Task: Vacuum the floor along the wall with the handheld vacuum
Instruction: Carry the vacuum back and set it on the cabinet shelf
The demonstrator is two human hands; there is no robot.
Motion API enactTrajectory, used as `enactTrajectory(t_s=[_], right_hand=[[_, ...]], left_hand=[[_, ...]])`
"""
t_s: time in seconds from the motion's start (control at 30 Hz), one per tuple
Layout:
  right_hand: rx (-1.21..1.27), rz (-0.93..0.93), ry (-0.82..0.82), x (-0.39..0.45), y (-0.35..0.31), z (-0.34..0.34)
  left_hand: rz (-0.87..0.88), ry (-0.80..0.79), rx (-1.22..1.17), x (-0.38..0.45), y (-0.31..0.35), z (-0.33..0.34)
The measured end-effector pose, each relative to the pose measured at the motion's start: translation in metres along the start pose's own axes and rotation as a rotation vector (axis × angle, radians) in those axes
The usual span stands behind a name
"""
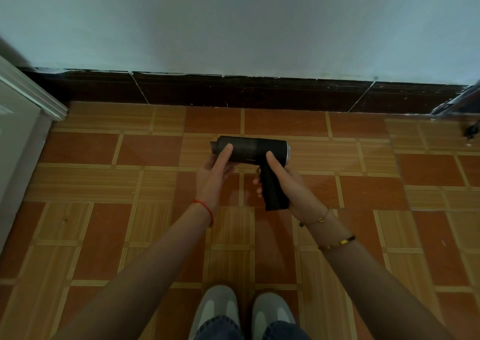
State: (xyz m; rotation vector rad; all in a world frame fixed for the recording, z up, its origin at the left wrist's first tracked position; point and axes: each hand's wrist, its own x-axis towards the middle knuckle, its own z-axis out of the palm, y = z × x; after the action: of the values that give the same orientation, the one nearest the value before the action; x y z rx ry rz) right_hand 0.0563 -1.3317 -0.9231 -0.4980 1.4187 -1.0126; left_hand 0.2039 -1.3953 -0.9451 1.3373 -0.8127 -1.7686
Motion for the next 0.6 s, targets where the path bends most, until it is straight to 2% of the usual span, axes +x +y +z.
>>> enactTrajectory(t_s=[0.37, 0.6], right_hand=[[0.019, 0.041, 0.003, 0.027, -0.004, 0.005], [0.019, 0.093, -0.049, 0.009, -0.082, 0.016]], left_hand=[[-0.042, 0.018, 0.097, 0.028, 0.012, -0.002], [-0.034, 0.048, 0.111, 0.014, 0.084, 0.016]])
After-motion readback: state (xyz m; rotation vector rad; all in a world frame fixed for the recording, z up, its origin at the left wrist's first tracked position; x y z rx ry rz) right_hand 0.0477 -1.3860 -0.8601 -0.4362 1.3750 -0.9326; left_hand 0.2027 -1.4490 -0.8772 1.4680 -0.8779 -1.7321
